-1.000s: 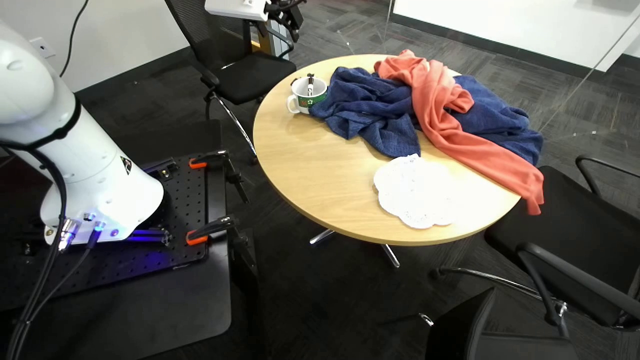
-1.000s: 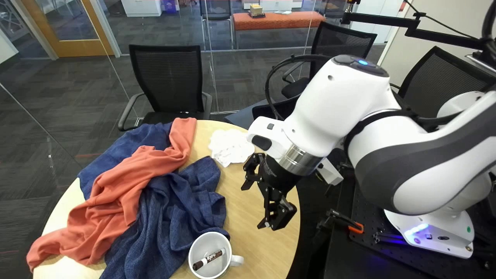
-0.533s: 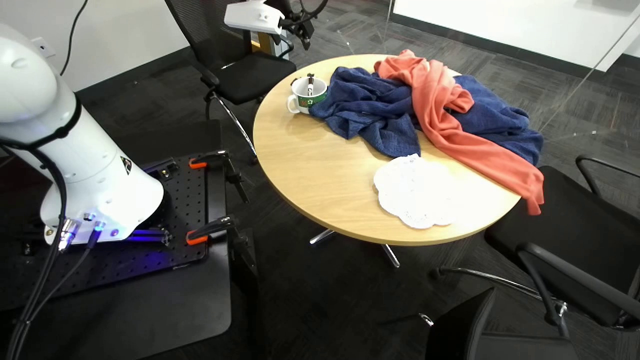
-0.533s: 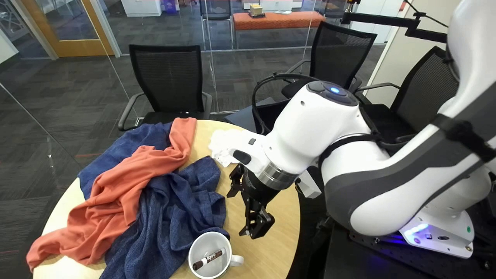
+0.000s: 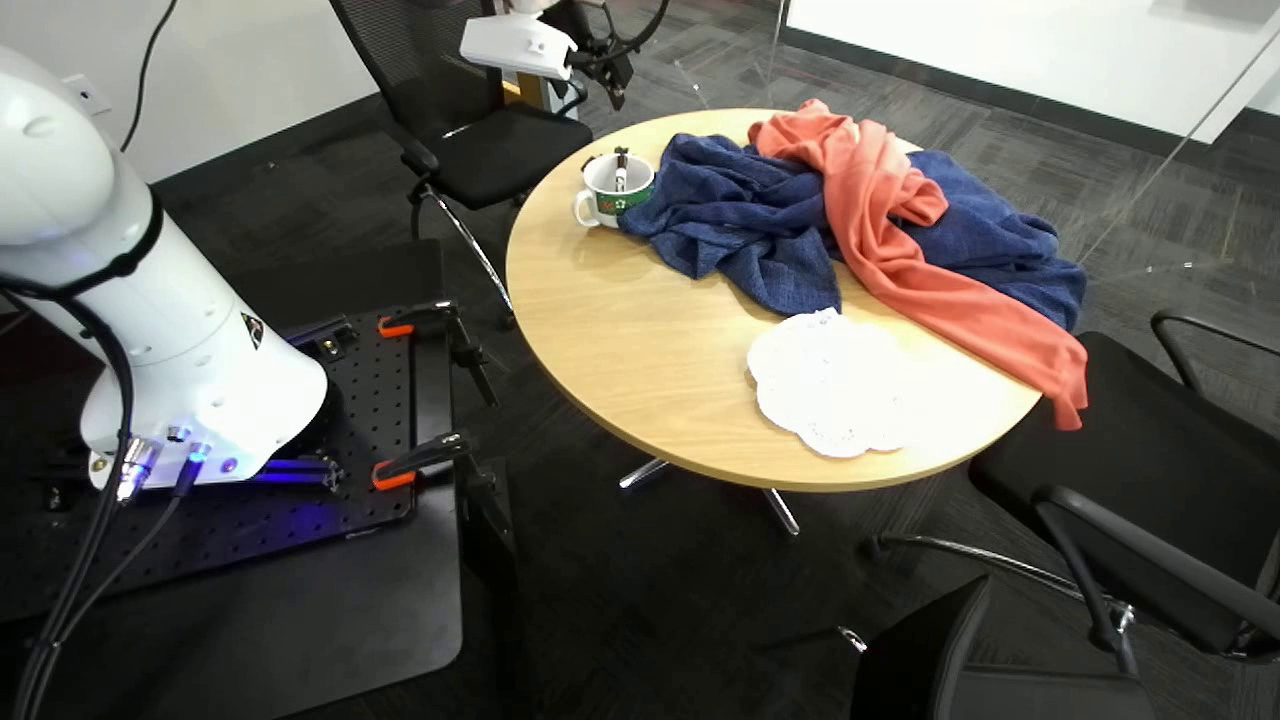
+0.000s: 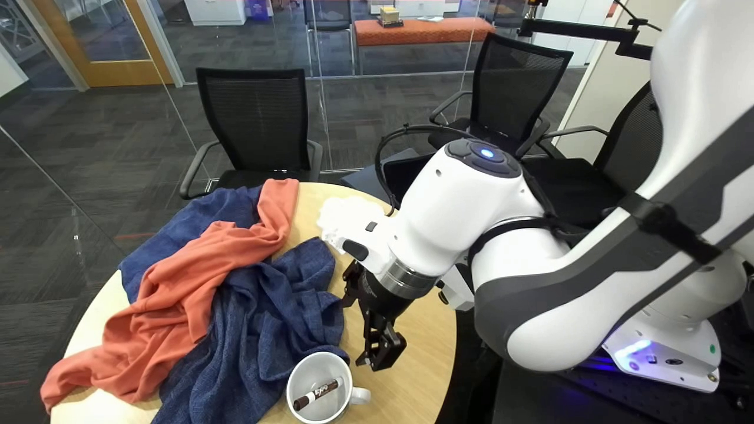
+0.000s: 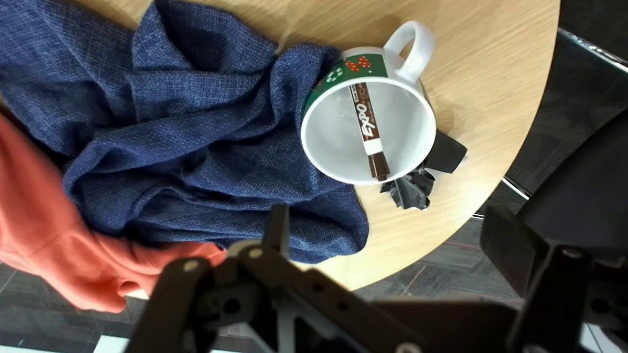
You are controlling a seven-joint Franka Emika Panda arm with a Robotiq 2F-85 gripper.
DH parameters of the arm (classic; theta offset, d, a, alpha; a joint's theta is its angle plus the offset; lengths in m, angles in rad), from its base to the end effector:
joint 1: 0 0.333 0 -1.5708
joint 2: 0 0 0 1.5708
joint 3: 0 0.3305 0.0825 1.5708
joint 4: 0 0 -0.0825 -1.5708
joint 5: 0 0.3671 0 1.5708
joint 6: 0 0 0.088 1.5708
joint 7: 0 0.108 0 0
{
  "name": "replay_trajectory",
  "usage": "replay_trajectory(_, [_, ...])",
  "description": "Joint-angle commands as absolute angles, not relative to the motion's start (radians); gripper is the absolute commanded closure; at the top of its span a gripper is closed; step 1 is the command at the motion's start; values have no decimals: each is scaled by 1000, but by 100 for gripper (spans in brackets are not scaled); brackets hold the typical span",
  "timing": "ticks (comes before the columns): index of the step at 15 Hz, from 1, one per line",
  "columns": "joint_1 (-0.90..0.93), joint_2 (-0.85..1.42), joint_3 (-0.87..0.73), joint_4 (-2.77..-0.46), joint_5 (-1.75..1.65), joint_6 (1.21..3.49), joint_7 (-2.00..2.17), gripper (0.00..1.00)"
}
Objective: Remove the black marker from the white and green mug and put it on the table
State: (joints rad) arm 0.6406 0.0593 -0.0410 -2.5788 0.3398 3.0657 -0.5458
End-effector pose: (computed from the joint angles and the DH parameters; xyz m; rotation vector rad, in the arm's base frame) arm 0.4048 0.2446 0.3124 -2.7277 -1.1736 -0.6324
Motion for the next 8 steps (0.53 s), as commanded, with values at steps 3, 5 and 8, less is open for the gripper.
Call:
replay_trajectory(3, [644,98,-51,-2570,299,3106,-537,0])
replay_trajectory(5, [647,128,-48,-2557,287,3121,-549,0])
replay_trajectory(8, [643,174,-25,-2538,287,3158,-570,0])
